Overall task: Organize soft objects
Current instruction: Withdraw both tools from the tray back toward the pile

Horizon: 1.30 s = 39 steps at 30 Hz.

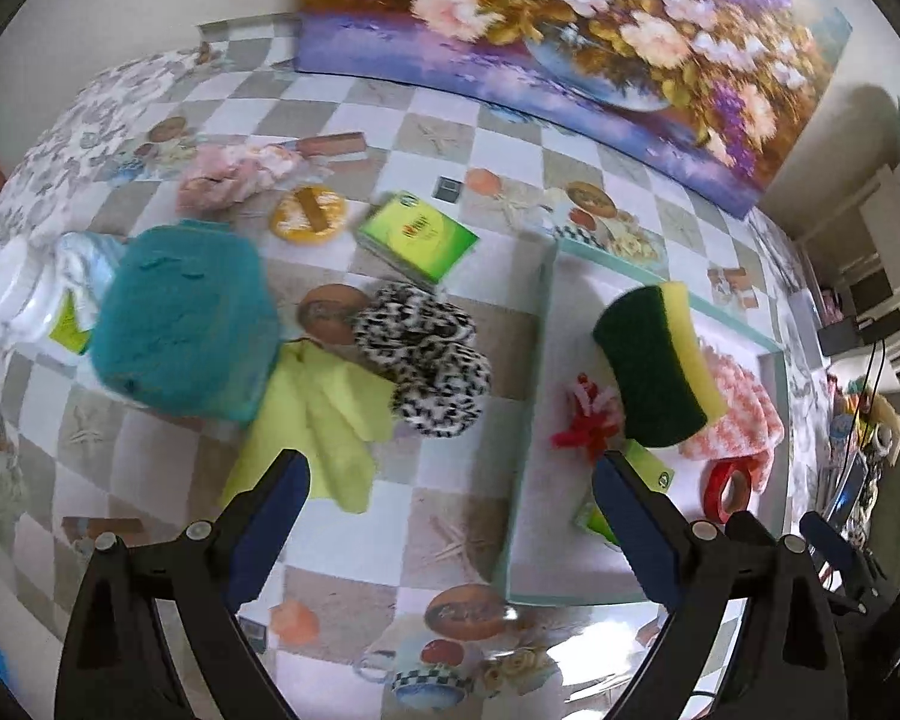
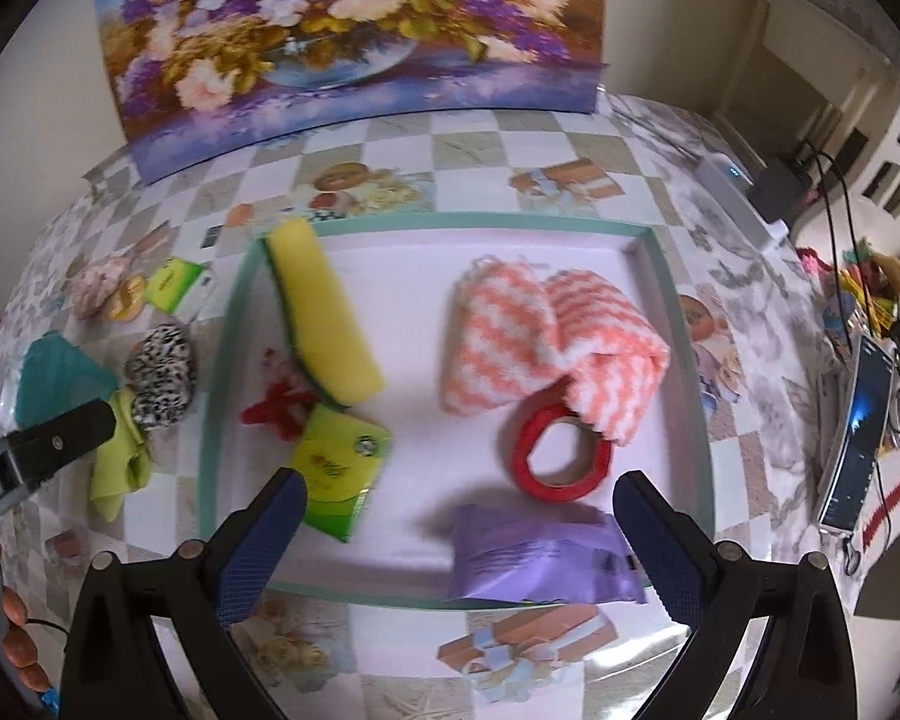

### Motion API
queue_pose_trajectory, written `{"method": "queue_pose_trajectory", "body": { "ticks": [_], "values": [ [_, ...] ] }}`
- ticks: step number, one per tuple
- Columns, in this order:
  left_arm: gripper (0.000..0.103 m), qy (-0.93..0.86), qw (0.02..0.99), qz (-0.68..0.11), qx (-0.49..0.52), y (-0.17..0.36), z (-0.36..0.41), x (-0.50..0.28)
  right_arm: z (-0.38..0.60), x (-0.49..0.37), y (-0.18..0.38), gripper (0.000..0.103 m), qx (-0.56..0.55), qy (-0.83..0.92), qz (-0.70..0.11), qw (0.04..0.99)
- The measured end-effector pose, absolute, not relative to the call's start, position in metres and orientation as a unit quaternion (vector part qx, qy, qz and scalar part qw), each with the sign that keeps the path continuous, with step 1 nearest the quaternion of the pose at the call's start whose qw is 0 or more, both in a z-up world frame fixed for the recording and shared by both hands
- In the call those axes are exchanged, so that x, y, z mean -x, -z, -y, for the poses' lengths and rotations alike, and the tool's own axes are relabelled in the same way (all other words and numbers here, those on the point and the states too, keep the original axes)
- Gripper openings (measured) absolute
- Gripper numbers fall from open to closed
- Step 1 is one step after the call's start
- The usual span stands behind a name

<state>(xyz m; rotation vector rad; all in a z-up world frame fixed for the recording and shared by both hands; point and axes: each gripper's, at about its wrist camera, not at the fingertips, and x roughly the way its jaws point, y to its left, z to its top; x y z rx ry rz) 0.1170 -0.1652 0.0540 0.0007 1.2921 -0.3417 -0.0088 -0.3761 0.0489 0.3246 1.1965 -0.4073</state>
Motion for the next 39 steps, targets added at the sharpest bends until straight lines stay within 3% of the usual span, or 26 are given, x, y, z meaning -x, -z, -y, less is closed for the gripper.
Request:
{"method": "queue_pose_trajectory", "body": {
  "ticks": [23, 39],
  "values": [
    [0.095, 0.107, 0.808, -0.576, 0.058, -0.074, 0.086, -0.117, 0.27, -0.034, -0.052, 0.103, -0.06, 0.094, -0.571, 0.813],
    [0.095, 0.053, 0.769, -0.634, 0.065, -0.012, 0.073, -0.134, 0.26, -0.049, -0.011, 0.103, -0.08, 0.06, -0.6, 0.794]
  ]
}}
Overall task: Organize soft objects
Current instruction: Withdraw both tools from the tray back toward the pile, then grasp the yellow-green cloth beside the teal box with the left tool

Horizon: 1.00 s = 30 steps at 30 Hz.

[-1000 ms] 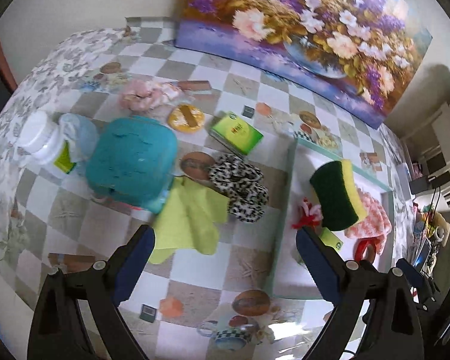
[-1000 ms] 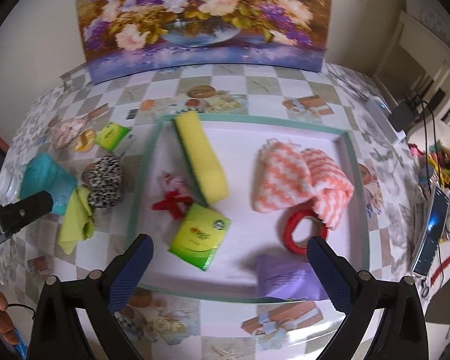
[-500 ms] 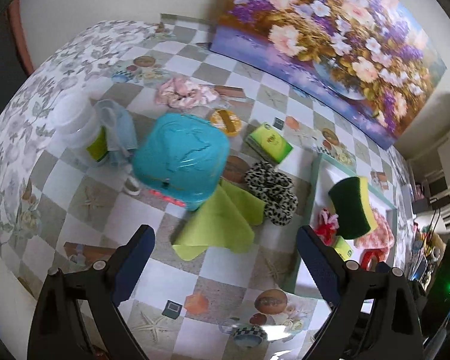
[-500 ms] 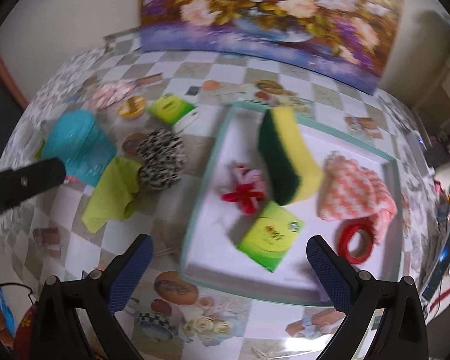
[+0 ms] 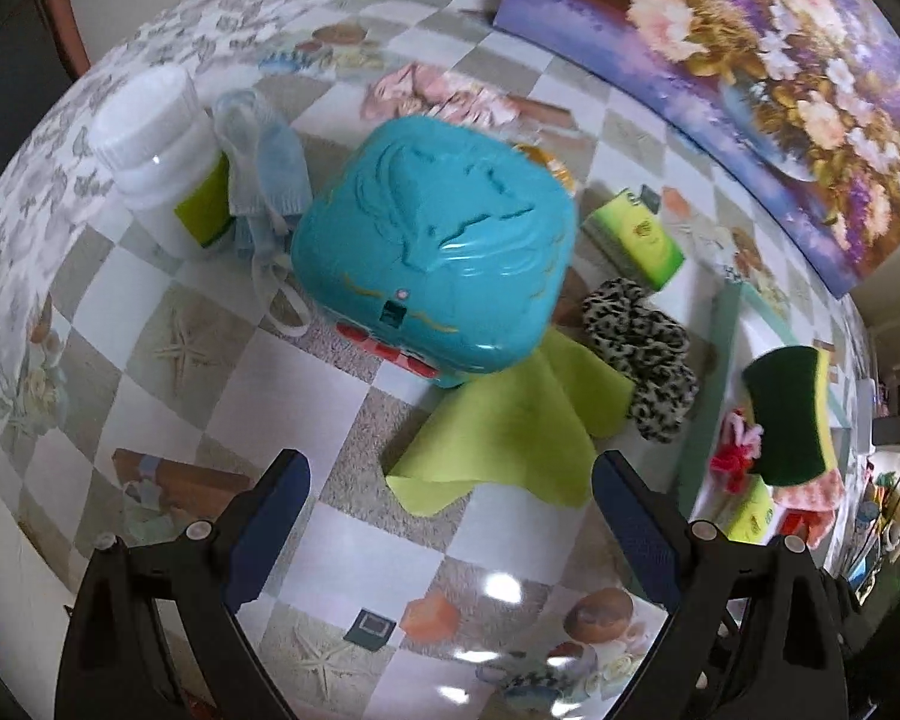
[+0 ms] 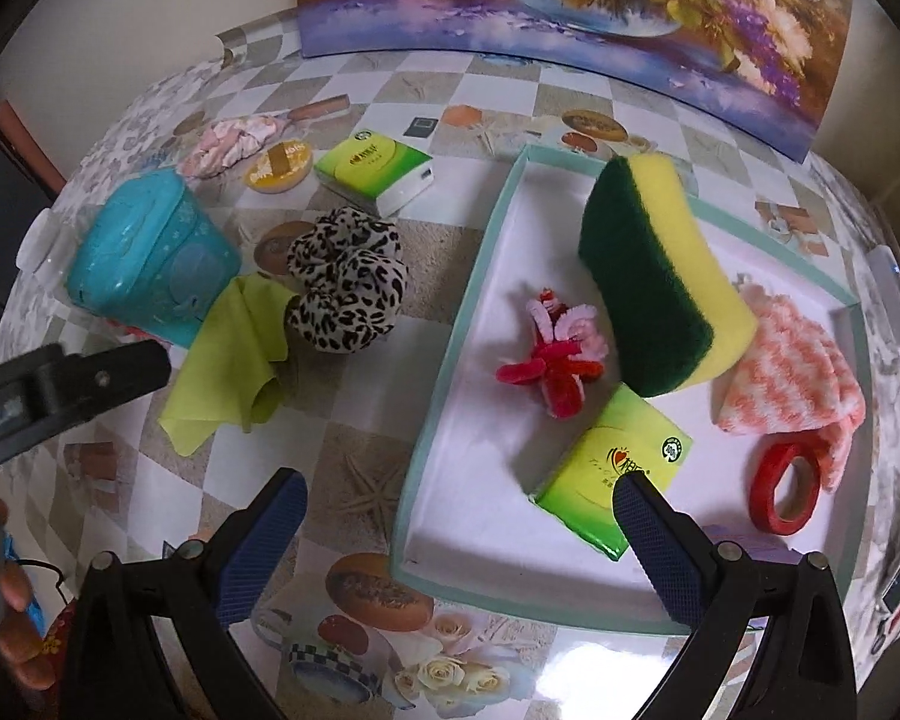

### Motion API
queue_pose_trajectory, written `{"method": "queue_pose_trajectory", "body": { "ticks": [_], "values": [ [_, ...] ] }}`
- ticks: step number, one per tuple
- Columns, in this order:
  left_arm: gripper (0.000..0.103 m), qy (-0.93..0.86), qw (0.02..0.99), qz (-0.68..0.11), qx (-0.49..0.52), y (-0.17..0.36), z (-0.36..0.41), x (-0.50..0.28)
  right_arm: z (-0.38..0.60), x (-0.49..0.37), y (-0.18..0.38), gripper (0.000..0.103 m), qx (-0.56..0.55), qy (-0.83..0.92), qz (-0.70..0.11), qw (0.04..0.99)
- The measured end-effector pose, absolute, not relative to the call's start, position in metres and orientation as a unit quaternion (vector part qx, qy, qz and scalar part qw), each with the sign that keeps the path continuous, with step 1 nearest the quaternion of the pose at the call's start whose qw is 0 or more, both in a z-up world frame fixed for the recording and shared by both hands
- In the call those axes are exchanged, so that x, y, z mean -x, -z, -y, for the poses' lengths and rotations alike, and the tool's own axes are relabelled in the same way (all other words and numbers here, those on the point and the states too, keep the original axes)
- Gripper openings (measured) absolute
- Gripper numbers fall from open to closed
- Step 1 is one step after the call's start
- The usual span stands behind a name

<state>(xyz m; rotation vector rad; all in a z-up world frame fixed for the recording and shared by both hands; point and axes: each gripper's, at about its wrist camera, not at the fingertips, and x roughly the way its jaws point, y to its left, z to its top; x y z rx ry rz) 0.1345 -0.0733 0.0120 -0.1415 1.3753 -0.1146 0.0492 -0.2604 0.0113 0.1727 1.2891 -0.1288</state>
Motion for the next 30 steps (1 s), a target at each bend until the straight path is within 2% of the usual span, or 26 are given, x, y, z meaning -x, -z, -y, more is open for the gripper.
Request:
{"method": "queue_pose_trajectory", "body": {
  "ticks": [10, 26, 30],
  "values": [
    [0.095, 0.061, 0.749, -0.656, 0.065, 0.022, 0.087, -0.145, 0.267, -0.049, -0.006, 0.103, -0.073, 0.067, -0.605, 0.79],
    [0.095, 0.092, 0.757, -0.646, 0.023, 0.038, 0.127, -0.16, 0.274, -0.046, -0.007, 0.103, -0.067, 0.075, -0.607, 0.789],
    [0.099, 0.089, 0.757, -0.648, 0.01, 0.04, 0.135, -0.161, 0.274, -0.047, -0.008, 0.103, -0.066, 0.076, -0.606, 0.789]
  ]
}}
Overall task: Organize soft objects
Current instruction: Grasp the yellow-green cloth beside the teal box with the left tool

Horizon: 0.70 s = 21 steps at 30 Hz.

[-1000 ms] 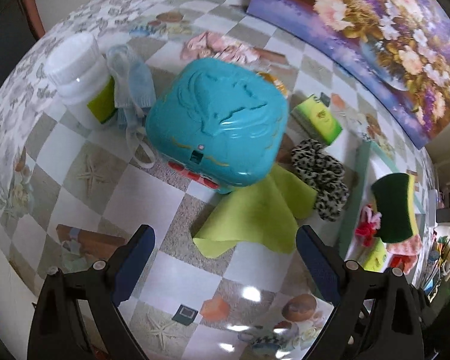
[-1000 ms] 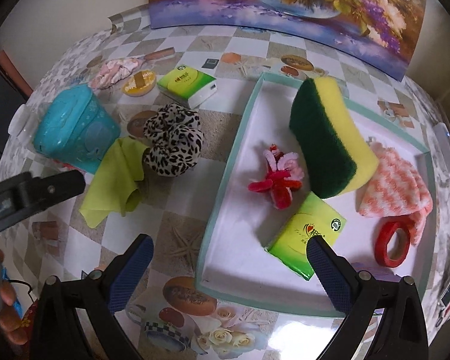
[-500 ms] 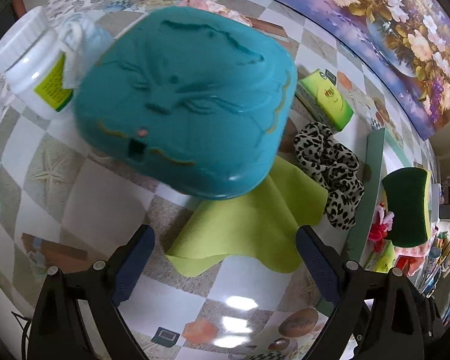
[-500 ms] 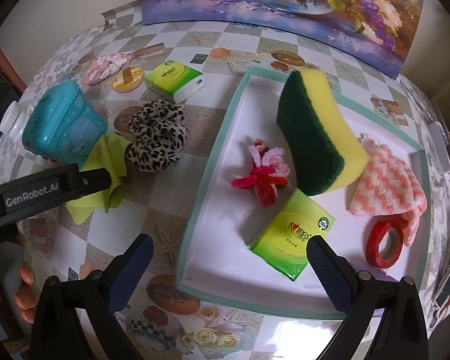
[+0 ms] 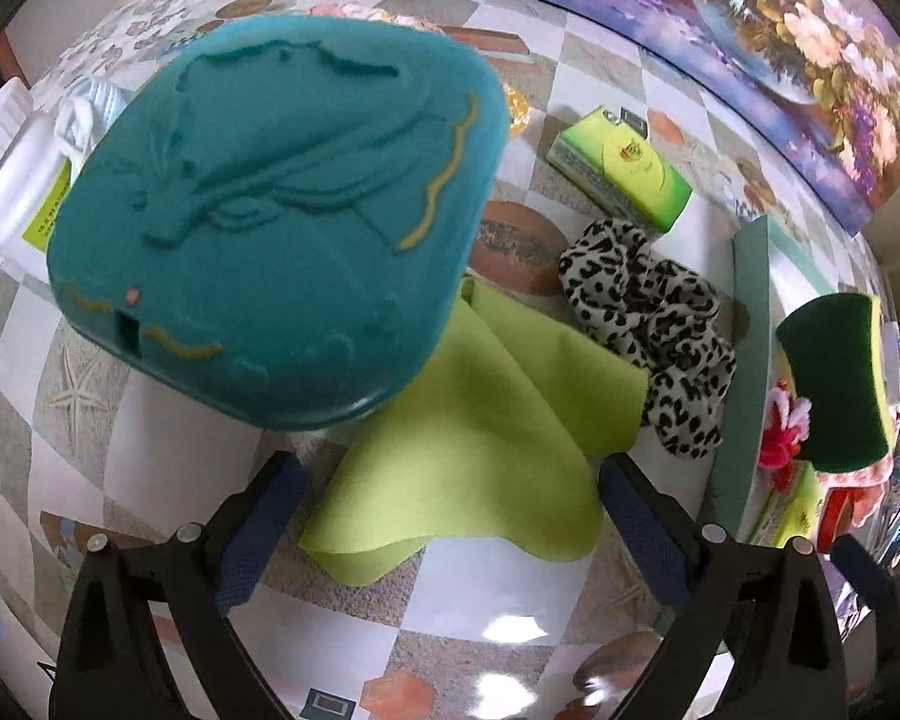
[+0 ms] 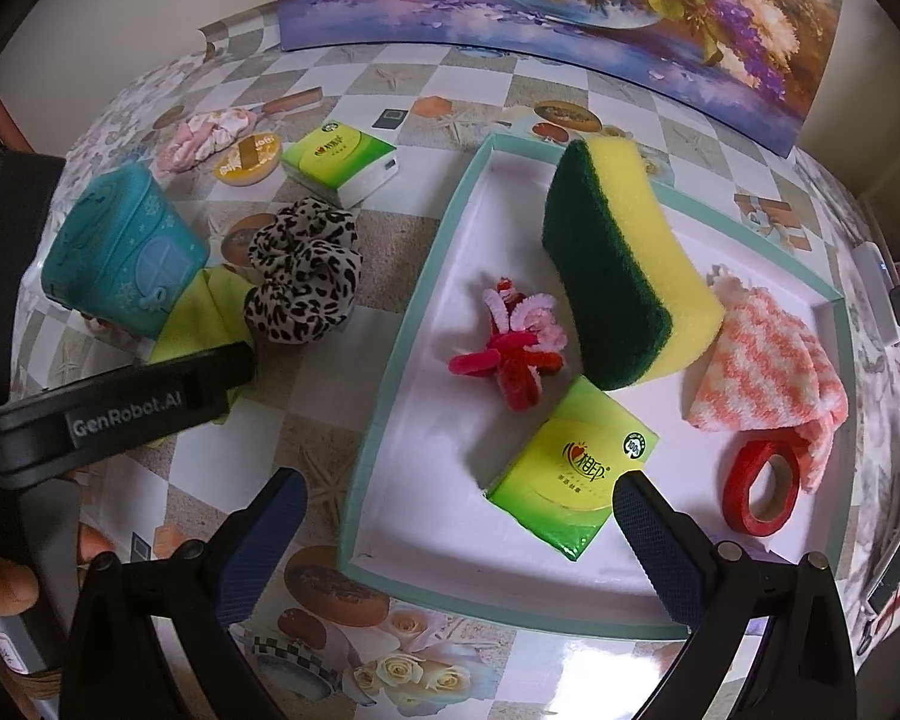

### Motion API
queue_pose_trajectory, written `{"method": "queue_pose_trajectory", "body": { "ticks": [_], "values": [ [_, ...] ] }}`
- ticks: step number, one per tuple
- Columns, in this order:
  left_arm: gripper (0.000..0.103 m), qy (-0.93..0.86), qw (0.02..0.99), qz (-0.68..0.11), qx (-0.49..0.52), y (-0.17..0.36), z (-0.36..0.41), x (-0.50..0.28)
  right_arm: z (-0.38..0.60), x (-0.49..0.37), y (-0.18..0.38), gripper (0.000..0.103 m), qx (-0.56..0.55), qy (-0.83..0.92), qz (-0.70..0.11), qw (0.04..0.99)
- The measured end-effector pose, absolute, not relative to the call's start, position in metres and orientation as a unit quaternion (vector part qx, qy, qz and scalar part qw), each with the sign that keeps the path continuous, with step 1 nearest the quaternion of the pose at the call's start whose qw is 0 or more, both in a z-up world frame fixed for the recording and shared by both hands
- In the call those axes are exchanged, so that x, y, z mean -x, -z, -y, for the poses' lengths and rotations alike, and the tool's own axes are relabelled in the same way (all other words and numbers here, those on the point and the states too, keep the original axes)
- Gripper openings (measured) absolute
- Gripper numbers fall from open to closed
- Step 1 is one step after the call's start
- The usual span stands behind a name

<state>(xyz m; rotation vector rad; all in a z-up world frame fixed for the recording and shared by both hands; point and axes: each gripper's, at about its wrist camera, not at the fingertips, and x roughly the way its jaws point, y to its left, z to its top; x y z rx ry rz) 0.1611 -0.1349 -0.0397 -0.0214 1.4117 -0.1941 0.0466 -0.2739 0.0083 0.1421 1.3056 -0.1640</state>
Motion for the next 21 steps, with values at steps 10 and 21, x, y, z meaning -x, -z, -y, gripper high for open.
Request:
{"method": "queue_pose_trajectory", "body": {
  "ticks": [10, 21],
  "values": [
    [0.071, 0.063, 0.763, -0.644, -0.014, 0.04, 0.135, -0.158, 0.272, -0.046, -0.011, 0.103, -0.062, 0.077, -0.604, 0.791],
    [0.01, 0.114, 0.751, -0.649, 0.027, 0.04, 0.137, -0.147, 0.273, -0.047, -0.016, 0.103, -0.063, 0.078, -0.597, 0.796]
  ]
}}
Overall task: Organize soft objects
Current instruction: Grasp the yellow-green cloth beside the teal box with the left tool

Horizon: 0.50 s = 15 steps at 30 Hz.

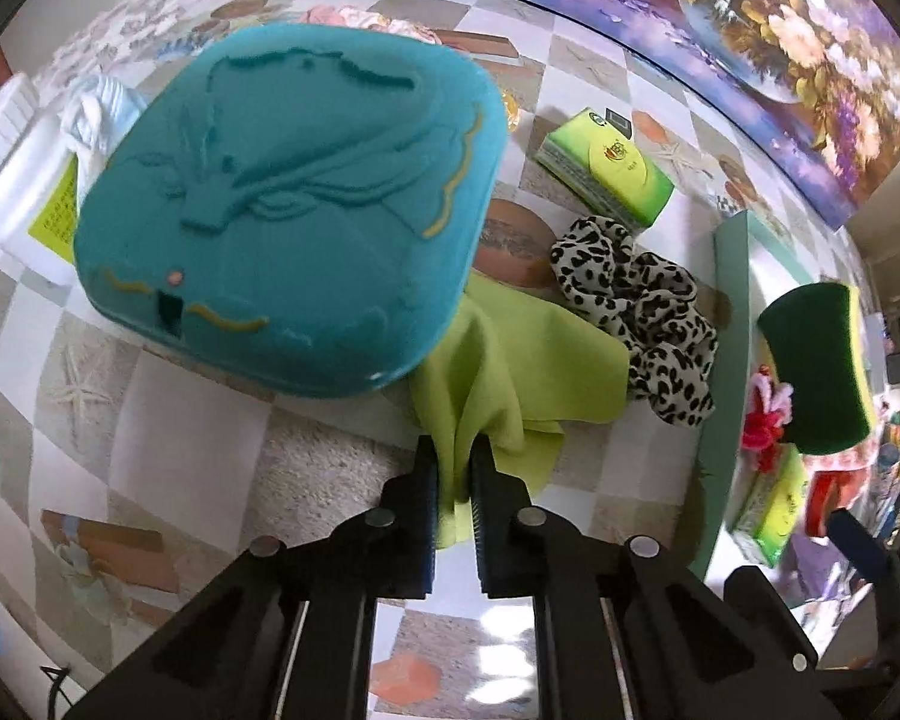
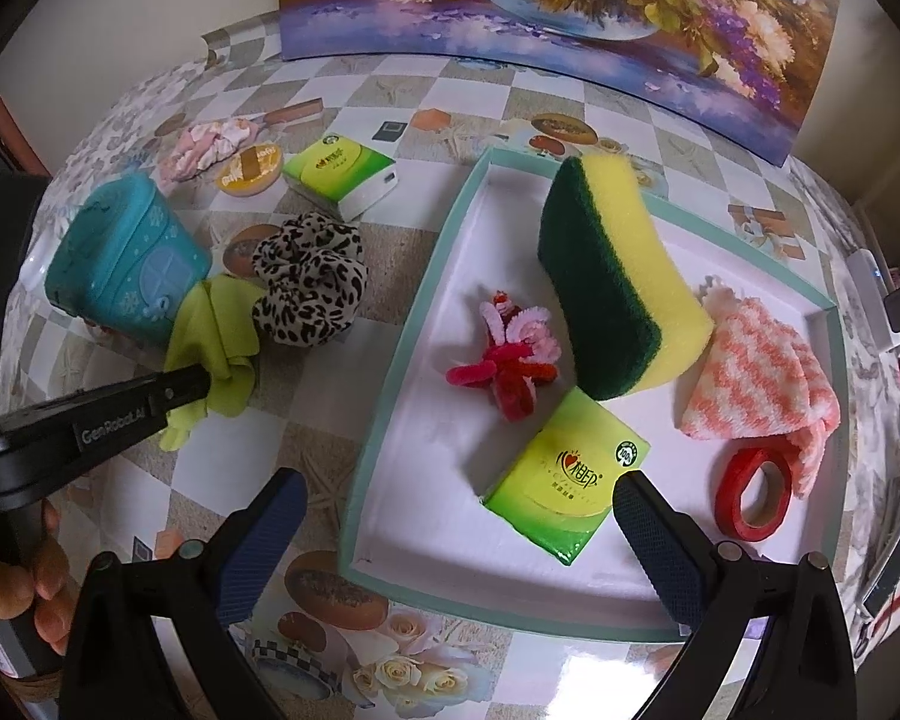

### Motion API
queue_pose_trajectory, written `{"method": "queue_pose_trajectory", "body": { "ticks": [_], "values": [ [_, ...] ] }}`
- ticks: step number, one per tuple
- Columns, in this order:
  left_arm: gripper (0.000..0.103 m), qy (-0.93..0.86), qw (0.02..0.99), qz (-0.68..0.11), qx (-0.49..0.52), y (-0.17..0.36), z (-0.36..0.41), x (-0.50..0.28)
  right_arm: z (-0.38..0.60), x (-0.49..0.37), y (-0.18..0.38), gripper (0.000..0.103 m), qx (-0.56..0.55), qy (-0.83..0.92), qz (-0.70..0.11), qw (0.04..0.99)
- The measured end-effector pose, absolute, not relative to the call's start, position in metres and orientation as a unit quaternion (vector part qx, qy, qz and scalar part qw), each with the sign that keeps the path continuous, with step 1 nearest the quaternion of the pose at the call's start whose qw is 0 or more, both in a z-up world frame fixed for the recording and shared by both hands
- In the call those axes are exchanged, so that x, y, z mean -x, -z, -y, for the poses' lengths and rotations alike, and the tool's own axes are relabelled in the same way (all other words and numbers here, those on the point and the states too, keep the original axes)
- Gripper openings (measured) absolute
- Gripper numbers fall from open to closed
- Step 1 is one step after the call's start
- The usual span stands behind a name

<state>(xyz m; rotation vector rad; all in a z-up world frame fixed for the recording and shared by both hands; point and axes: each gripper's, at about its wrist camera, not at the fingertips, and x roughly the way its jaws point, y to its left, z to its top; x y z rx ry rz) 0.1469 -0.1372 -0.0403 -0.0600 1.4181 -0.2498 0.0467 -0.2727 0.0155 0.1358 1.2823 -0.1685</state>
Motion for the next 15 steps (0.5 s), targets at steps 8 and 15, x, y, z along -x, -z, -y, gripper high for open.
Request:
{"method": "queue_pose_trajectory", "body": {
  "ticks": [8, 15],
  "values": [
    [0.009, 0.12, 0.744, -0.653, 0.069, 0.039, 0.111, -0.14, 0.273, -0.049, -0.029, 0.103, -0.107, 0.049, -0.565, 0.817],
    [0.009, 0.107, 0.751, -0.647, 0.082, 0.009, 0.08, -0.129, 0.269, -0.057, -0.04, 0.103, -0.139, 0.028, -0.535, 0.833]
  ]
}}
